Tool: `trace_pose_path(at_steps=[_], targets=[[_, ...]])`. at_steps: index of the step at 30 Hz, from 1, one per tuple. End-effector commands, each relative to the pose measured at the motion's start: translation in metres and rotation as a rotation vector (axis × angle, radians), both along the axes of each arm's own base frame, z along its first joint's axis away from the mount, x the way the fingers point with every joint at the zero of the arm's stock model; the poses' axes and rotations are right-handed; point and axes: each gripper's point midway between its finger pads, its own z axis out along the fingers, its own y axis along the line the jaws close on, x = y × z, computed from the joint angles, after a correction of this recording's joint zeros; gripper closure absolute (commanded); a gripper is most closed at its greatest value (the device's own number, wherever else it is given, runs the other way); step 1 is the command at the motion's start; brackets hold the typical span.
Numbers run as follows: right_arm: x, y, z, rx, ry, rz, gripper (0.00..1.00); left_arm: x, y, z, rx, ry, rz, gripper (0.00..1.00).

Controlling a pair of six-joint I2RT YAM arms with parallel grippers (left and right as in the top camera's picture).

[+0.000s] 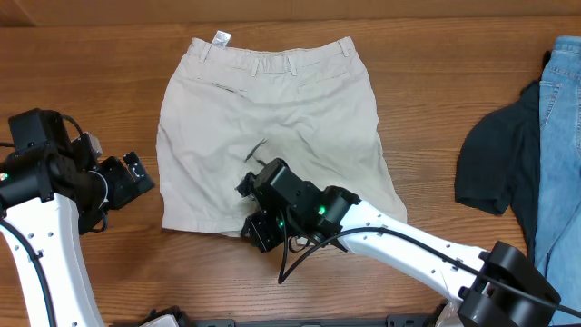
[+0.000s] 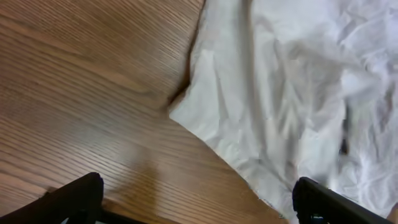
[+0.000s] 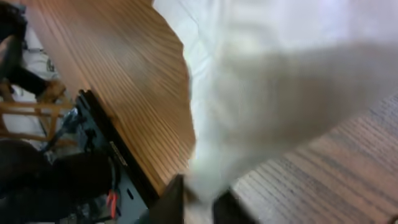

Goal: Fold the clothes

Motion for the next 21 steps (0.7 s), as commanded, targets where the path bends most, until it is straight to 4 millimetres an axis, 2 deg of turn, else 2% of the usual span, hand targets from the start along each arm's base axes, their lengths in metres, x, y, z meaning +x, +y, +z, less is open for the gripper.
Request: trace_pose_path(at_steps=[1, 3, 6, 9, 11, 16, 18, 19, 21], targets=[[-0.003, 0.004, 0.008, 0.017, -0.008, 0.02, 0.45, 0.0, -0.012, -0.002, -0.052, -0.011, -0.044, 0.01], [-0.006, 0.0, 0.004, -0.001, -0.015, 0.046, 0.29, -0.005, -0.011, -0.015, -0.065, 0.027, 0.003, 0.02], [-0.011, -0.011, 0.0, -0.044, -0.012, 0.077, 0.18, -0.018, -0.008, -0.046, -0.089, 0.105, 0.12, 0.0], [-0.004, -0.027, -0.003, -0.099, -0.028, 0.048, 0.21, -0.026, -0.013, -0.084, -0.121, 0.148, 0.157, 0.0], [0.009, -0.039, 0.0, -0.123, -0.053, 0.001, 0.27, -0.028, -0.013, -0.105, -0.123, 0.154, 0.164, 0.0], [0.039, -0.064, 0.019, -0.096, -0.07, -0.108, 0.32, -0.019, -0.002, -0.151, -0.053, 0.079, 0.157, 0.0], [0.05, -0.073, 0.024, -0.088, -0.068, -0.157, 0.32, -0.009, 0.003, -0.163, -0.012, 0.009, 0.098, 0.0], [0.055, -0.077, 0.025, -0.085, -0.053, -0.19, 0.32, -0.002, 0.006, -0.168, 0.012, -0.033, 0.065, 0.03], [0.057, -0.079, 0.025, -0.081, -0.047, -0.199, 0.32, 0.004, 0.008, -0.171, 0.036, -0.069, 0.027, 0.16]])
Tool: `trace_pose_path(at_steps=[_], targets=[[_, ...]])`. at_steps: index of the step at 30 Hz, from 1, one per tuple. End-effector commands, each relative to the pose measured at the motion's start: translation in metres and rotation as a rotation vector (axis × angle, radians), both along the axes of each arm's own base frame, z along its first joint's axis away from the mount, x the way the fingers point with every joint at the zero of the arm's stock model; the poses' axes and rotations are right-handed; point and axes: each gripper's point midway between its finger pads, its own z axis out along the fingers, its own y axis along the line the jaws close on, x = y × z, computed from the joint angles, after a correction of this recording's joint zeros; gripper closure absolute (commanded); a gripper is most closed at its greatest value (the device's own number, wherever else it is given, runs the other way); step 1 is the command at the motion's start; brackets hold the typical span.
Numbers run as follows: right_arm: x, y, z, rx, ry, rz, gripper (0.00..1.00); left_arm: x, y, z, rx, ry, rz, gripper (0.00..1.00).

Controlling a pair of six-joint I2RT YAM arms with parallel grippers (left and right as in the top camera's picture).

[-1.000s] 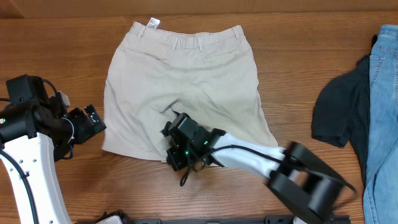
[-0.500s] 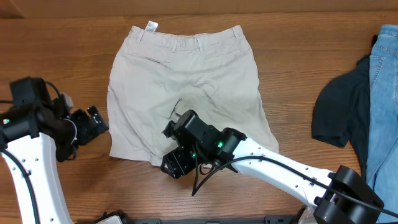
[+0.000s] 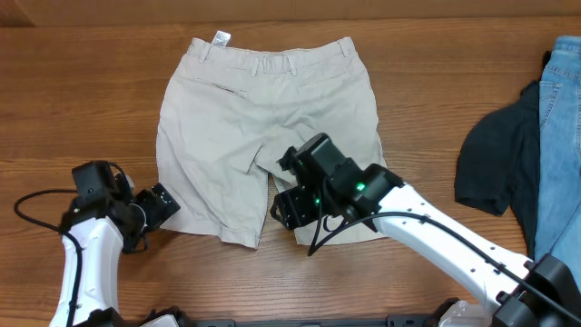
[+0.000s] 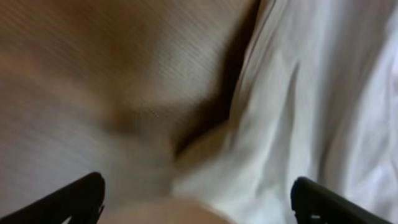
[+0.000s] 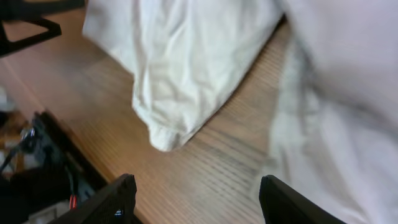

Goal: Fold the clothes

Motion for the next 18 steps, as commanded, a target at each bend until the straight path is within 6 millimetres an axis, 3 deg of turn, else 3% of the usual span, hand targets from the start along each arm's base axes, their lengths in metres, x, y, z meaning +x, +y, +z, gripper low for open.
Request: trace_pose_path(at_steps=[1, 6, 8, 10, 12, 13, 15, 16, 17, 18], targets=[[0.01, -0.004, 0.013, 0.028, -0.01, -0.049, 0.33, 0.002, 0.005, -0.011, 0.071, -0.044, -0.1, 0.24], [0.01, -0.004, 0.013, 0.029, -0.002, -0.062, 0.33, 0.012, -0.005, -0.013, 0.057, -0.121, -0.21, 0.46], [0.01, -0.004, 0.013, 0.029, -0.002, -0.061, 0.33, 0.01, -0.005, -0.016, 0.055, -0.109, -0.222, 0.61], [0.009, -0.004, 0.013, 0.029, -0.001, -0.061, 0.34, 0.008, -0.007, -0.021, 0.044, -0.089, -0.224, 0.62], [0.009, -0.005, 0.012, 0.025, 0.003, -0.061, 0.34, 0.004, -0.008, -0.03, 0.029, -0.062, -0.225, 0.52], [0.008, -0.005, 0.012, 0.027, 0.008, -0.059, 0.34, 0.002, -0.009, -0.034, 0.02, -0.045, -0.224, 0.55], [0.005, -0.003, 0.013, 0.037, 0.019, -0.051, 0.34, -0.001, -0.01, -0.041, 0.007, -0.02, -0.233, 0.73], [0.005, -0.003, 0.013, 0.037, 0.019, -0.051, 0.34, -0.001, -0.01, -0.042, 0.008, -0.018, -0.24, 0.89], [0.005, -0.003, 0.013, 0.037, 0.019, -0.051, 0.34, -0.001, -0.01, -0.041, 0.009, -0.017, -0.244, 0.96], [0.005, -0.003, 0.013, 0.037, 0.019, -0.051, 0.34, -0.002, -0.01, -0.037, 0.003, -0.009, -0.239, 0.96]])
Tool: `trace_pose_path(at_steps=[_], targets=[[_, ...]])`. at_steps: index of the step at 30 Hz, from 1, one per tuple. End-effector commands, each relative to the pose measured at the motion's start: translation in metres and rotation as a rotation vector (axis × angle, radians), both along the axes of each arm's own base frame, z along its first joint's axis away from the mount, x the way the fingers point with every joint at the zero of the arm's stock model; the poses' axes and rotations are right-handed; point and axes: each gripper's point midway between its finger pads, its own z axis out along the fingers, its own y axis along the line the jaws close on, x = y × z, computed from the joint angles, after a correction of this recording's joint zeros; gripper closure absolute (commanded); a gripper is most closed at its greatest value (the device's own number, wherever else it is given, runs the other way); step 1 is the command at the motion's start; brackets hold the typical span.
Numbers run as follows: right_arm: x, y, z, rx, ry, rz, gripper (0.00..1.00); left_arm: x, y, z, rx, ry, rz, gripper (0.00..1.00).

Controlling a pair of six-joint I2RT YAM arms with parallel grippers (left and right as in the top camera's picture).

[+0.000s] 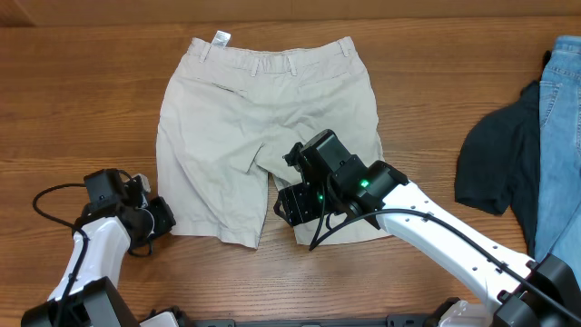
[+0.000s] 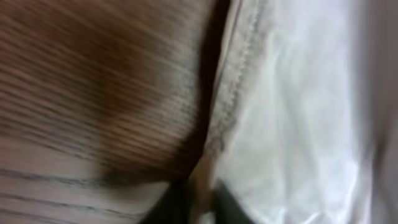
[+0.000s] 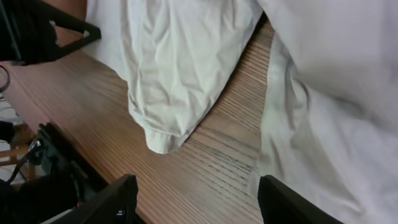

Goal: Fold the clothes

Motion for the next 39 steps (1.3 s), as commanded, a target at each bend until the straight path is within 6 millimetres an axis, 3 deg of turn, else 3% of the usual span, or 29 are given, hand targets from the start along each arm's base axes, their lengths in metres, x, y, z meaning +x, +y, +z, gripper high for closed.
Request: trace_pose_path(at_steps=[1, 3, 6, 8, 11, 13, 17, 18, 19, 22, 25, 27, 28, 29, 30, 31, 32, 33, 34, 35, 36, 37, 39], targets=[[0.002, 0.003, 0.013, 0.034, -0.017, 0.0, 0.34, -0.002, -0.001, 0.007, -0.013, 0.018, -0.021, 0.96], [0.001, 0.003, 0.013, 0.034, -0.016, 0.0, 0.34, -0.007, 0.008, 0.021, 0.014, 0.065, 0.047, 0.96], [0.001, 0.003, 0.013, 0.034, -0.016, 0.0, 0.34, -0.033, 0.041, 0.063, 0.172, 0.222, 0.207, 0.96], [0.001, 0.003, 0.013, 0.034, -0.016, 0.001, 0.34, -0.037, 0.047, 0.083, 0.198, 0.251, 0.256, 0.96], [0.001, 0.002, 0.012, 0.029, -0.011, 0.0, 0.33, -0.05, 0.061, 0.092, 0.27, 0.301, 0.348, 0.96], [-0.001, 0.001, 0.011, 0.023, -0.005, 0.0, 0.33, -0.056, 0.068, 0.093, 0.293, 0.317, 0.402, 0.96], [0.001, 0.003, 0.013, 0.034, -0.003, -0.015, 0.33, -0.058, 0.069, 0.091, 0.242, 0.314, 0.418, 0.72], [0.002, 0.005, 0.014, 0.043, -0.005, -0.023, 0.36, -0.06, 0.068, 0.091, 0.241, 0.323, 0.416, 0.64], [0.005, 0.009, 0.015, 0.057, -0.009, -0.036, 0.44, -0.061, 0.067, 0.091, 0.24, 0.329, 0.415, 0.64], [0.016, 0.021, 0.011, 0.093, 0.004, -0.09, 0.55, -0.063, 0.068, 0.091, 0.247, 0.333, 0.417, 0.91], [0.023, 0.034, -0.005, 0.099, 0.029, -0.125, 0.76, -0.061, 0.067, 0.091, 0.24, 0.326, 0.415, 0.96], [0.03, 0.045, -0.019, 0.104, 0.023, -0.121, 0.72, -0.06, 0.068, 0.091, 0.241, 0.321, 0.416, 0.96], [0.035, 0.049, -0.027, 0.105, 0.019, -0.122, 0.61, -0.059, 0.068, 0.091, 0.242, 0.32, 0.416, 0.96], [0.042, 0.051, -0.039, 0.088, 0.009, -0.135, 0.3, -0.059, 0.068, 0.091, 0.241, 0.318, 0.417, 0.96], [0.049, 0.049, -0.053, 0.062, 0.001, -0.154, 0.28, -0.056, 0.066, 0.09, 0.223, 0.307, 0.413, 0.93], [0.052, 0.047, -0.061, 0.048, 0.004, -0.163, 0.25, -0.053, 0.062, 0.089, 0.2, 0.298, 0.404, 0.66], [0.057, 0.044, -0.068, 0.034, 0.004, -0.178, 0.24, -0.048, 0.056, 0.088, 0.163, 0.281, 0.382, 0.42], [0.062, 0.041, -0.071, 0.023, -0.005, -0.192, 0.26, -0.045, 0.051, 0.086, 0.135, 0.269, 0.36, 0.42], [0.068, 0.035, -0.073, 0.005, -0.022, -0.215, 0.36, -0.042, 0.048, 0.083, 0.114, 0.26, 0.345, 0.54], [0.072, 0.03, -0.072, 0.008, -0.013, -0.234, 0.58, -0.037, 0.041, 0.076, 0.074, 0.246, 0.32, 0.64], [0.069, 0.034, -0.065, 0.057, 0.027, -0.213, 0.63, -0.034, 0.035, 0.071, 0.039, 0.233, 0.296, 0.69], [0.064, 0.038, -0.056, 0.117, 0.054, -0.16, 0.6, -0.029, 0.025, 0.065, -0.014, 0.21, 0.244, 0.67], [0.054, 0.043, -0.022, 0.266, 0.086, -0.027, 0.48, -0.033, 0.02, 0.05, -0.03, 0.219, 0.199, 0.51]])
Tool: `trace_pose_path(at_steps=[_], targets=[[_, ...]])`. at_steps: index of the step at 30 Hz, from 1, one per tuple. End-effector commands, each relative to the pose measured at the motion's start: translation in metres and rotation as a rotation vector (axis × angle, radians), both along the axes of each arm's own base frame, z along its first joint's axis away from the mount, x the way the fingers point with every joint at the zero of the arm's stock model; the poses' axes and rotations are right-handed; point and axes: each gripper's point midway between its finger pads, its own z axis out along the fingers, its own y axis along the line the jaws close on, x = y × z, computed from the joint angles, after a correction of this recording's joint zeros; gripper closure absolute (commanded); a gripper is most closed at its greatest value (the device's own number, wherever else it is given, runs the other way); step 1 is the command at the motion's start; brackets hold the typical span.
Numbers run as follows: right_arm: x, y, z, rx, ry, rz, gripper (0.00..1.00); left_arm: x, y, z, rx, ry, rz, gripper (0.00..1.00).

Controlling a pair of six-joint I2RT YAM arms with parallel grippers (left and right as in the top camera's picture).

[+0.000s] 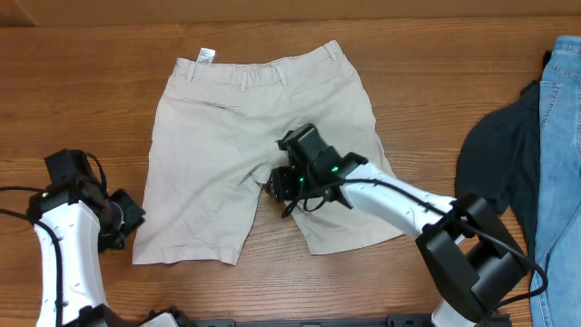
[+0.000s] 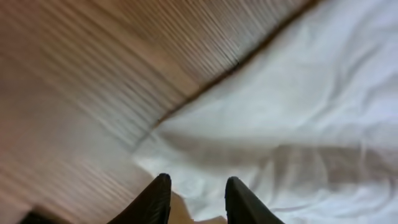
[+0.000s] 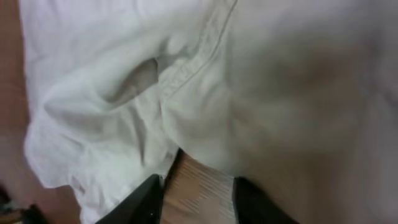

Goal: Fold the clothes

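Beige shorts point(image 1: 263, 136) lie flat on the wooden table, waistband at the far side and the two legs spread toward me. My left gripper point(image 1: 127, 227) sits at the outer edge of the left leg's hem. In the left wrist view it point(image 2: 197, 180) is open, with white fabric point(image 2: 286, 124) showing between the fingers. At the crotch, where the legs part, is my right gripper point(image 1: 272, 186). Its wrist view shows it point(image 3: 199, 183) open over bare wood, the crotch seam point(image 3: 199, 56) just beyond the tips.
A dark garment point(image 1: 495, 163) and blue jeans point(image 1: 558, 136) lie bunched at the right edge of the table. Bare wood point(image 1: 82, 100) surrounds the shorts on the left and far sides.
The left gripper was shut on the left leg's hem and is now open. The shorts have turned, the left leg lying further to the lower left. The right gripper has moved up to the crotch.
First the right gripper was shut on leg fabric near the front, the left one open beside the shorts. Then the right stood open with the legs parted, the left at the hem. The left shut on the hem; now that leg lies spread wider and both are open.
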Motion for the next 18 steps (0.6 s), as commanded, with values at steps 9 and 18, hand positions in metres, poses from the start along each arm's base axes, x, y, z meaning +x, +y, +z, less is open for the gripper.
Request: trace_pose_path(at_steps=[9, 18], targets=[[-0.058, 0.005, 0.074, 0.212, 0.107, 0.229, 0.31, -0.007, -0.012, -0.069, -0.065, 0.034, -0.094, 0.41], [-0.06, -0.008, 0.018, -0.102, 0.087, 0.115, 0.31, -0.057, 0.023, -0.091, 0.081, 0.314, 0.106, 0.96]])
